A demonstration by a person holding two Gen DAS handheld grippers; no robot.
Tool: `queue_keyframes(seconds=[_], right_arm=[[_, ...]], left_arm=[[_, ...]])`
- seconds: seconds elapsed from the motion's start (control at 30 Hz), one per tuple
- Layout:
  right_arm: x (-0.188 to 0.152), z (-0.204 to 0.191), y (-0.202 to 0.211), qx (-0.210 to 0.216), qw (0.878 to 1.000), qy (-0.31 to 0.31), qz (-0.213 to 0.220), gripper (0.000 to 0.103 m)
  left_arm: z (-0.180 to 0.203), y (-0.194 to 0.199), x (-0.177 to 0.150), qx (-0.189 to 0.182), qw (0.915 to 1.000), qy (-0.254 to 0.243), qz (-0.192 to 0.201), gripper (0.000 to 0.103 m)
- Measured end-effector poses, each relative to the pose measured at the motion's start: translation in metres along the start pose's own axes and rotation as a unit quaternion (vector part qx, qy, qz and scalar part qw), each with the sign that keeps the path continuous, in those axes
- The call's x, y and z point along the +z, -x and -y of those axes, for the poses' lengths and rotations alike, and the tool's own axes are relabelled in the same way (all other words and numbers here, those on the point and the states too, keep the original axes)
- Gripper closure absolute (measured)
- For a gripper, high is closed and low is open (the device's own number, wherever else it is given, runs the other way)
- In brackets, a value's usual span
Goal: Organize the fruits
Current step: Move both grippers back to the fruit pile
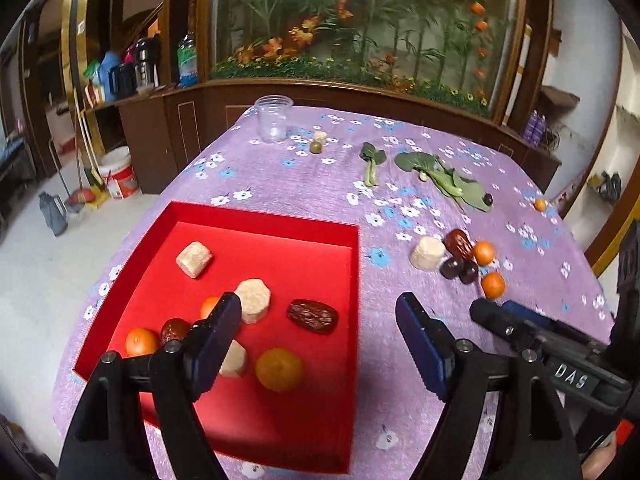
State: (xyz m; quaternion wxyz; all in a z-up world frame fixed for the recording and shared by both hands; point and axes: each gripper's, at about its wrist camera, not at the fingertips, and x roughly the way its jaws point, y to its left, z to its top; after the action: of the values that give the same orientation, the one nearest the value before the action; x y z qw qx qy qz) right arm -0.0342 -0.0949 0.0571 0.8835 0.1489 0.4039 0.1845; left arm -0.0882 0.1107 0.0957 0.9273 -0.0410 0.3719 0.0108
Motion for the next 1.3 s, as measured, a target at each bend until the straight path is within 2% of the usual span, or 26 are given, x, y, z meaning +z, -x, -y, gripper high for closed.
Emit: queue_keyframes(seconds=[0.1,0.33,0.57,0.73,0.9,1.13,1.3], right_arm=[[-0.001,0.006,0.01,0.002,1.0,-0.004,0.013,0.026],[-0.003,0.014,0.017,0.002,1.0,-0.003,0.02,0.026],[-0.007,0.034,0.017,-0.006,1.0,-0.016,0.016,0.025],[-0.007,0.062,0.022,-0.041,0.999,-0.028,0.014,0.024],[0.004,0.087,0.014,-0.063,0.997,-0.034,-0.009,0.024],[0.025,0.083,-0.014,-0.078,0.996,0.012,-0.036,0.024],[0.029,0.073,-0.037,-0.085,0.994,0.051,-0.047,0.025]], left_arm=[[0.01,0.005,-0.003,0.008,0.9998,-0.017,0.003,0.024],[0.027,0.009,-0.005,0.008,0.9994,-0.035,0.001,0.024],[0.034,0.005,-0.007,-0.006,0.9994,-0.034,-0.011,0.024],[0.03,-0.008,-0.009,-0.041,0.9985,-0.006,-0.035,0.021],[0.036,-0.024,-0.015,-0.075,0.9953,0.005,-0.06,0.021],[0.04,-0.037,-0.014,-0.085,0.9937,0.008,-0.073,0.021],[0.046,-0.053,0.004,-0.107,0.9911,0.003,-0.079,0.021]])
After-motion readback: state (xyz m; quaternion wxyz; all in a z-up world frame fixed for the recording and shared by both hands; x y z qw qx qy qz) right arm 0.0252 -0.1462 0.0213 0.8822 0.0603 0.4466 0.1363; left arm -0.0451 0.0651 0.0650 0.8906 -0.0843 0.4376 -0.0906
